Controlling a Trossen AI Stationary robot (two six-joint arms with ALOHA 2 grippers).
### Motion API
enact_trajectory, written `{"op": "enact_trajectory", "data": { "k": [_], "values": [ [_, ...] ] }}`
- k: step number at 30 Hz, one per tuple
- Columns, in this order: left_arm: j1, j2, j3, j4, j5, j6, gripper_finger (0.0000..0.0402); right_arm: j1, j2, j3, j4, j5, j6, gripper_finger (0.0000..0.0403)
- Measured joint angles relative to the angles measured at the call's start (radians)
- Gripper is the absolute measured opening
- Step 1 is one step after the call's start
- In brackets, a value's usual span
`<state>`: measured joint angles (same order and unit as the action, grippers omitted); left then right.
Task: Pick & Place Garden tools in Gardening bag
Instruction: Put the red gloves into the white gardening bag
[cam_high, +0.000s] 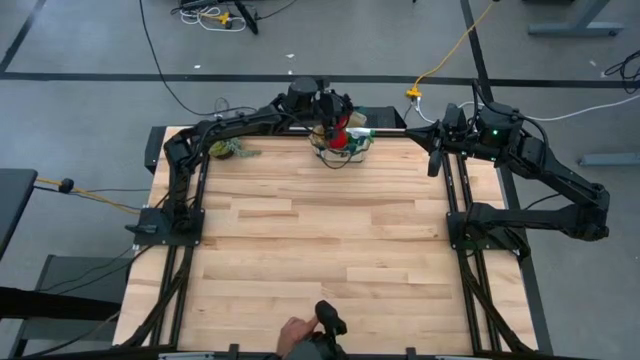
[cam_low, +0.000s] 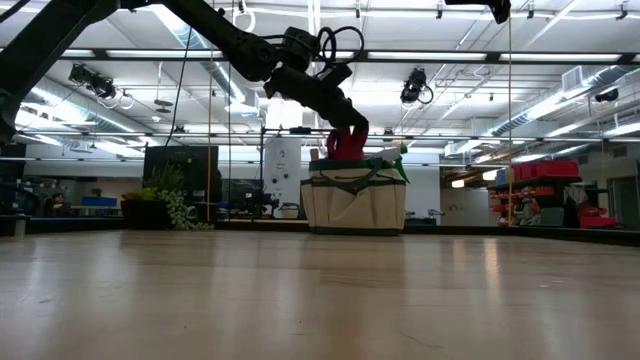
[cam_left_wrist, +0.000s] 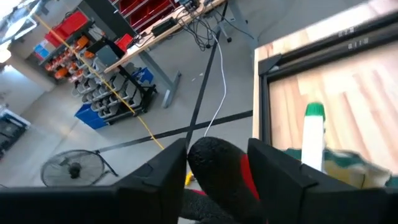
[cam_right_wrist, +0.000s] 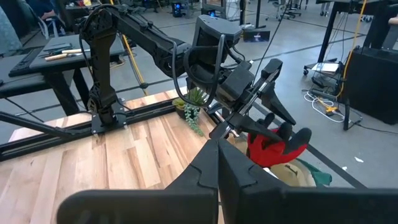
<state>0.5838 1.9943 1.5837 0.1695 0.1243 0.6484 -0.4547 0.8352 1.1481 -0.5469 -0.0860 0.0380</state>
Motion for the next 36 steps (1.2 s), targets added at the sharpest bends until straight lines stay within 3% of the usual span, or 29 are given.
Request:
{"op": "enact_trajectory", "data": {
  "k": [5,12,22,29,36],
  "values": [
    [-0.001,-0.017,0.000,0.015,-0.001,-0.129,0.0194,0.000,0.000,0.000,0.000,0.000,0.000,0.0000],
    [0.004,-0.069,0.002,0.017,-0.017,-0.290,0.0183,0.000,0.001,0.000,0.000,0.000,-0.008,0.0000],
    [0.060,-0.081,0.002,-0.051,-0.010,-0.663,0.0186,0.000,0.010,0.000,0.000,0.000,-0.004,0.0000],
    [0.108,-0.080,0.002,-0.064,0.173,-0.899,0.0238,0.000,0.011,0.000,0.000,0.000,-0.004,0.0000],
    [0.099,-0.080,0.002,-0.094,0.182,-0.862,0.0298,0.000,0.011,0.000,0.000,0.000,-0.002,0.0000]
  ]
}}
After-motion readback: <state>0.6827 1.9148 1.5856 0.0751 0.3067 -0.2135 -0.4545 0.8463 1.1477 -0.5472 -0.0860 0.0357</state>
